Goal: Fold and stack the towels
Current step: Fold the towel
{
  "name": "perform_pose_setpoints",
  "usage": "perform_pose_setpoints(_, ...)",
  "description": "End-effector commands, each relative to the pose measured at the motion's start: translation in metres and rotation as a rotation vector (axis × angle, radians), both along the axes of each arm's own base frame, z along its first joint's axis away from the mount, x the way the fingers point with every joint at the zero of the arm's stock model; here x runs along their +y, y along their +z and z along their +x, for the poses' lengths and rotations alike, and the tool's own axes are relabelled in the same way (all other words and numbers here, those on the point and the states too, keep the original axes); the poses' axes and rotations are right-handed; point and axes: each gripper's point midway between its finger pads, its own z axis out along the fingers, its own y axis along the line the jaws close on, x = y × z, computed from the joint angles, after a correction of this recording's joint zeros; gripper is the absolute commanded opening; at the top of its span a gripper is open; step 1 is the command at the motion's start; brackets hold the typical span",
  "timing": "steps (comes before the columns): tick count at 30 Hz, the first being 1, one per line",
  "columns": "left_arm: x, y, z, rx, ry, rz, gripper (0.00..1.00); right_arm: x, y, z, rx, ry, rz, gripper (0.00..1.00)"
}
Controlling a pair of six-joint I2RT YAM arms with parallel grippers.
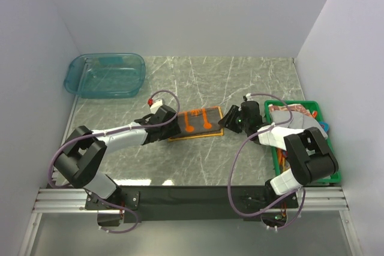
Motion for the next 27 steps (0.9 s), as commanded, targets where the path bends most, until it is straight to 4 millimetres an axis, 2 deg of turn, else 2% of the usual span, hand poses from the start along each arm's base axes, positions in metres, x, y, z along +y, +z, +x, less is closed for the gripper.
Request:
perform_pose_setpoints(1, -0.005, -0.001, 0.002, -0.009, 0.004, -0.022, 0.63, -0.003, -0.002, 0.006, -0.029, -0.020, 0.017, 0.46)
perform_pose_setpoints(7, -0.003, -0.007, -0.002, 0.006, 0.003, -0.011, 0.62, -0.007, -0.017, 0.002, 0.000, -0.029, 0.013, 0.44)
perform_pose_setpoints(10, -0.002, -0.008, -0.003, 0.008, 0.008, -0.011, 0.61, -0.008, -0.020, 0.000, 0.003, -0.031, 0.013, 0.36)
perform_pose_setpoints(14, -0.001, -0.005, -0.004, 0.009, 0.008, -0.007, 0.59, -0.008, -0.017, 0.000, -0.005, -0.031, 0.013, 0.17)
perform_pose_setpoints(17, -0.001, -0.001, -0.004, 0.006, 0.009, -0.011, 0.58, -0.009, -0.012, 0.001, -0.016, -0.031, 0.009, 0.10)
perform_pose_setpoints(21, 0.000, 0.002, -0.005, -0.002, 0.016, -0.011, 0.57, -0.008, -0.010, 0.001, -0.022, -0.025, 0.008, 0.09)
perform_pose_setpoints(24, 0.002, -0.001, -0.006, 0.005, 0.017, -0.001, 0.51, -0.007, -0.011, 0.001, -0.019, -0.020, 0.015, 0.09)
perform_pose_setpoints(27, 0.000, -0.006, -0.007, 0.021, 0.009, 0.002, 0.41, -0.006, -0.011, 0.001, -0.015, -0.017, 0.020, 0.09)
